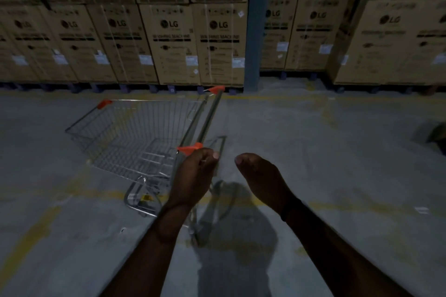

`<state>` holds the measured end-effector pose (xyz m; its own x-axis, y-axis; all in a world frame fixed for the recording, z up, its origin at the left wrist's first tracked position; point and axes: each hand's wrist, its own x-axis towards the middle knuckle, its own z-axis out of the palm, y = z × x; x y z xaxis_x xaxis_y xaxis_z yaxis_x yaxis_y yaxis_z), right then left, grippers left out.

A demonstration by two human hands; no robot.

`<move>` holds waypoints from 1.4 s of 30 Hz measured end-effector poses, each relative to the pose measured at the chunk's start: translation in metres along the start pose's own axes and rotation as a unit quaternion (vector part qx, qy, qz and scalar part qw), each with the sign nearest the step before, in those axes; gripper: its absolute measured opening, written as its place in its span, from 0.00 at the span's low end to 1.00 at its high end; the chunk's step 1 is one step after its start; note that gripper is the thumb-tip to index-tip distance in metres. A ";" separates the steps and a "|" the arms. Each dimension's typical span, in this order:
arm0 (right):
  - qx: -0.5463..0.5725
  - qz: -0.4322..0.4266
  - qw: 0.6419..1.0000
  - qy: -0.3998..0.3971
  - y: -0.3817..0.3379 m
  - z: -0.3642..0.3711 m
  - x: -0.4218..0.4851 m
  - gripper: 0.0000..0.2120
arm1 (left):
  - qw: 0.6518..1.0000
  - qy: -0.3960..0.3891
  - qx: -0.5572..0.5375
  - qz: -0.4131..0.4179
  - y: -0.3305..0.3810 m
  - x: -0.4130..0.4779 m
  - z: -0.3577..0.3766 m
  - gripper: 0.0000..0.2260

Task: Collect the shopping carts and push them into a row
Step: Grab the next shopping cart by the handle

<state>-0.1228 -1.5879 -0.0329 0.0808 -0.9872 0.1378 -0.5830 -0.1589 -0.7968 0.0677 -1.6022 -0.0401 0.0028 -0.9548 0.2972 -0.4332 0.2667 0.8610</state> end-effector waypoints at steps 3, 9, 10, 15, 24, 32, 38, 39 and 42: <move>-0.004 -0.011 1.000 -0.019 0.008 0.002 0.065 0.18 | 0.999 0.025 0.024 -0.020 -0.022 0.057 0.010 0.25; -0.007 -0.046 0.998 -0.045 0.029 0.026 0.199 0.18 | 0.997 0.022 -0.025 -0.071 -0.068 0.172 0.040 0.12; -0.009 -0.045 0.997 -0.059 0.032 0.029 0.221 0.17 | 0.995 0.026 -0.042 -0.082 -0.077 0.191 0.046 0.09; -0.063 -0.064 0.991 -0.104 0.050 0.040 0.324 0.16 | 0.983 0.021 0.087 -0.159 -0.115 0.265 0.064 0.11; -0.165 -0.234 0.925 -0.248 0.089 0.091 0.450 0.15 | 0.950 0.054 0.154 -0.267 -0.165 0.307 0.078 0.21; -0.305 -0.439 0.758 -0.375 0.114 0.116 0.516 0.34 | 0.864 0.012 0.156 -0.479 -0.172 0.305 0.096 0.20; -0.318 -0.515 0.707 -0.366 0.115 0.115 0.533 0.32 | 0.735 0.019 0.091 -0.672 -0.146 0.317 0.101 0.19; -0.317 -0.515 0.703 -0.374 0.113 0.113 0.533 0.31 | 0.725 0.019 0.094 -0.682 -0.145 0.312 0.102 0.20; -0.323 -0.521 0.699 -0.368 0.112 0.110 0.530 0.33 | 0.733 0.020 0.138 -0.666 -0.132 0.302 0.107 0.17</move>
<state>-0.0564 -2.1306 -0.1136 0.9894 -0.1185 -0.0839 -0.1210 -0.9923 -0.0252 0.0292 -1.9396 -0.1084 0.6129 -0.3377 -0.7143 -0.1880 -0.9404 0.2833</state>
